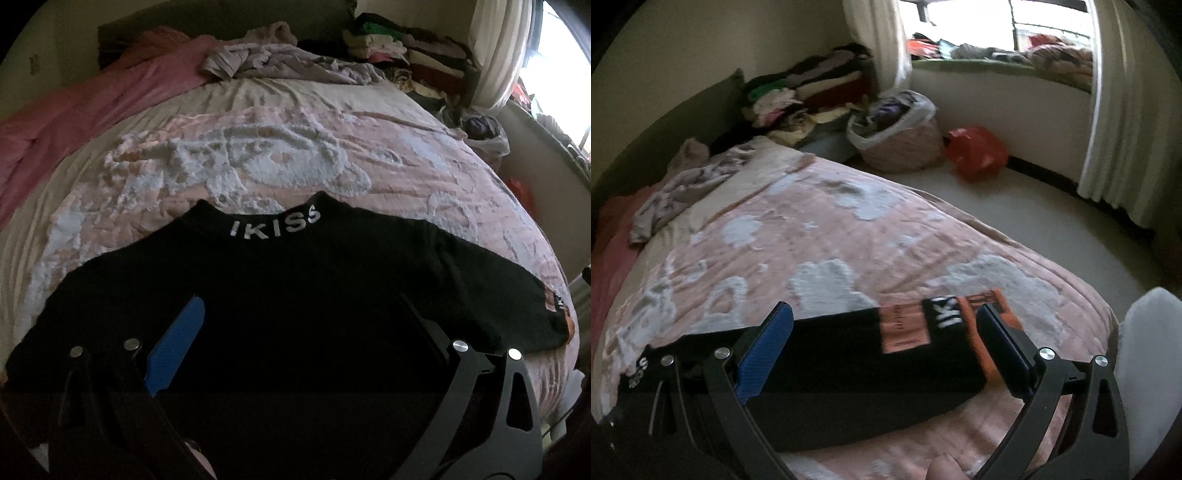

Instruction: Fold small clothes

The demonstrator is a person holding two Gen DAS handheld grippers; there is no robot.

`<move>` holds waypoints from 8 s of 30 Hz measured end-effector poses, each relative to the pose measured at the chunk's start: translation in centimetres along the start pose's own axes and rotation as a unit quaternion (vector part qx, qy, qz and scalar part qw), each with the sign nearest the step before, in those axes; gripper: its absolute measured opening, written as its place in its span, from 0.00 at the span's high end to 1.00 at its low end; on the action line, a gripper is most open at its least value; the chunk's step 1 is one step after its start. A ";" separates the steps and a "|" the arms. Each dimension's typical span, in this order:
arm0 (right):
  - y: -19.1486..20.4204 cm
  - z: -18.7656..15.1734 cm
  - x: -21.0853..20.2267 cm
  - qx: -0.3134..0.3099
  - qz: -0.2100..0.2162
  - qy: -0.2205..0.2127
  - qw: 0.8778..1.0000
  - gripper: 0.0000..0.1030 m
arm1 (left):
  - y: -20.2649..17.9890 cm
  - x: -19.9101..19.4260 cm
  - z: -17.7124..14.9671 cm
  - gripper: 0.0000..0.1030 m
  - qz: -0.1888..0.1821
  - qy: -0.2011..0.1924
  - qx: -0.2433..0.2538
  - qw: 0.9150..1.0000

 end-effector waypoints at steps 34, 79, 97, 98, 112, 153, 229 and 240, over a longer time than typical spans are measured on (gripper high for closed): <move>-4.4 -3.2 4.4 0.086 0.091 0.032 0.992 0.80 | 1.3 1.4 -3.4 0.09 0.010 -0.001 -0.008 1.000; 34.2 -5.9 -13.3 -0.219 0.406 -0.030 0.887 0.72 | 13.9 -4.2 -1.2 0.09 -0.025 -0.018 -0.138 0.990; 32.6 -8.0 -10.4 -0.261 0.354 -0.020 0.898 0.37 | 16.3 -2.7 -2.8 0.09 -0.102 0.030 -0.207 0.973; 32.3 -8.1 -10.1 -0.259 0.353 -0.017 0.899 0.37 | 16.3 -2.6 -2.8 0.09 -0.104 0.032 -0.209 0.972; 27.5 -7.2 -8.0 -0.224 0.330 -0.017 0.917 0.36 | 16.1 -1.4 -3.3 0.09 -0.141 0.064 -0.248 0.956; 24.7 -8.2 -0.2 -0.281 0.149 0.027 0.948 0.12 | 11.9 -5.1 -1.7 0.63 -0.004 -0.050 -0.058 0.997; 33.9 -11.7 -20.5 -0.336 0.404 -0.045 0.850 0.04 | 22.8 -16.0 -5.5 0.09 0.050 -0.094 -0.138 0.985; 38.1 -12.8 -23.1 -0.365 0.426 -0.052 0.827 0.04 | 26.5 -17.5 -6.0 0.09 0.069 -0.105 -0.163 0.979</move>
Point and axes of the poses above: each gripper's, at about its wrist camera, not at the fingertips, and x roughly the way its jaws point, y to its left, z to its top, the point moved 6 cm from there along x, roughly the way its jaws point, and after that the axes turned 13 degrees about -x, right-handed, at the moved point
